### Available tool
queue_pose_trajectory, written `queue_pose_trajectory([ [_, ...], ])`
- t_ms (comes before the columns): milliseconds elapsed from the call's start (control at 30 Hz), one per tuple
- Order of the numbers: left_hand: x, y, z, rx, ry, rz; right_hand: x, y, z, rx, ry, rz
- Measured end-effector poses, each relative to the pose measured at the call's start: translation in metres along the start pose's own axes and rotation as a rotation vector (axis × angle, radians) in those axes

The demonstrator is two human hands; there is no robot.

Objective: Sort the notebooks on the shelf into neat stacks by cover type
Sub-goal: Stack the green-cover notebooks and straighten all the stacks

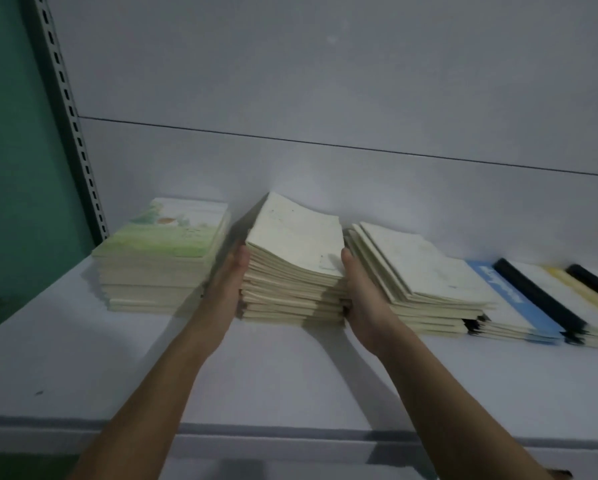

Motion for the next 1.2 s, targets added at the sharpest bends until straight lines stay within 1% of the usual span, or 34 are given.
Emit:
queue_pose_trajectory([
  [33, -0.001, 0.001, -0.001, 0.027, 0.008, 0.023, 0.0, 0.0, -0.001, -0.025, 0.009, -0.005],
  [100, -0.002, 0.008, 0.0, 0.03, 0.017, 0.119, 0.001, 0.0, -0.01, -0.06, 0.085, -0.021],
  [167, -0.006, 0.012, 0.001, 0.041, 0.022, 0.22, 0.002, 0.008, -0.013, -0.07, 0.103, -0.163],
  [200, -0.007, 0.013, 0.007, 0.014, 0.024, 0.247, 0.004, 0.015, -0.014, -0.075, 0.087, -0.214],
  [267, -0.007, 0.027, 0.026, -0.085, 0.066, 0.34, 0.017, 0.037, -0.014, -0.056, 0.068, -0.267],
  [333, -0.007, 0.065, 0.056, -0.315, -0.021, 0.562, 0.035, 0.072, -0.018, 0.043, 0.151, -0.328],
  [367, -0.026, 0.089, 0.072, -0.439, -0.117, 0.613, 0.046, 0.085, -0.026, 0.11, 0.207, -0.328],
  [400, -0.055, 0.106, 0.082, -0.552, -0.21, 0.573, 0.063, 0.095, -0.039, 0.188, 0.226, -0.298],
  [433, -0.089, 0.113, 0.082, -0.59, -0.277, 0.462, 0.088, 0.1, -0.054, 0.274, 0.224, -0.213],
  [467, -0.122, 0.11, 0.073, -0.526, -0.296, 0.323, 0.119, 0.1, -0.068, 0.346, 0.223, -0.063],
  [533, -0.172, 0.094, 0.037, -0.268, -0.316, 0.077, 0.182, 0.084, -0.085, 0.42, 0.337, 0.271],
  [567, -0.188, 0.087, 0.021, -0.186, -0.369, 0.025, 0.204, 0.073, -0.086, 0.4, 0.464, 0.376],
  [600, -0.196, 0.082, 0.011, -0.155, -0.448, 0.009, 0.219, 0.062, -0.083, 0.348, 0.601, 0.413],
  [633, -0.203, 0.078, 0.003, -0.145, -0.515, 0.001, 0.228, 0.048, -0.07, 0.256, 0.706, 0.376],
  [667, -0.209, 0.073, -0.002, -0.138, -0.58, -0.002, 0.233, 0.035, -0.053, 0.145, 0.745, 0.295],
  [733, -0.216, 0.067, -0.008, -0.128, -0.642, -0.007, 0.224, 0.027, -0.024, -0.012, 0.68, 0.103],
  [767, -0.218, 0.064, -0.01, -0.123, -0.646, -0.007, 0.219, 0.029, -0.018, -0.035, 0.626, 0.042],
  [800, -0.219, 0.062, -0.01, -0.129, -0.649, 0.002, 0.216, 0.031, -0.015, -0.029, 0.569, 0.026],
  [933, -0.219, 0.057, -0.008, -0.19, -0.644, 0.052, 0.224, 0.028, -0.006, -0.017, 0.393, 0.055],
  [1033, -0.215, 0.056, -0.016, -0.156, -0.55, 0.106, 0.224, 0.026, 0.003, -0.068, 0.292, 0.032],
  [1133, -0.216, 0.054, -0.018, -0.129, -0.404, 0.174, 0.223, 0.023, 0.003, -0.04, 0.302, 0.014],
  [1200, -0.215, 0.051, -0.019, -0.13, -0.357, 0.205, 0.223, 0.022, 0.006, -0.033, 0.297, 0.004],
])
Point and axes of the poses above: each hand's wrist, its own y-axis away from the middle knuckle, its own x-axis out of the back of the hand, z = x × y, the point moved 9 cm from there along -y, towards the middle knuckle, and after that the axes turned 8 degrees about y, right-handed, at the moved point
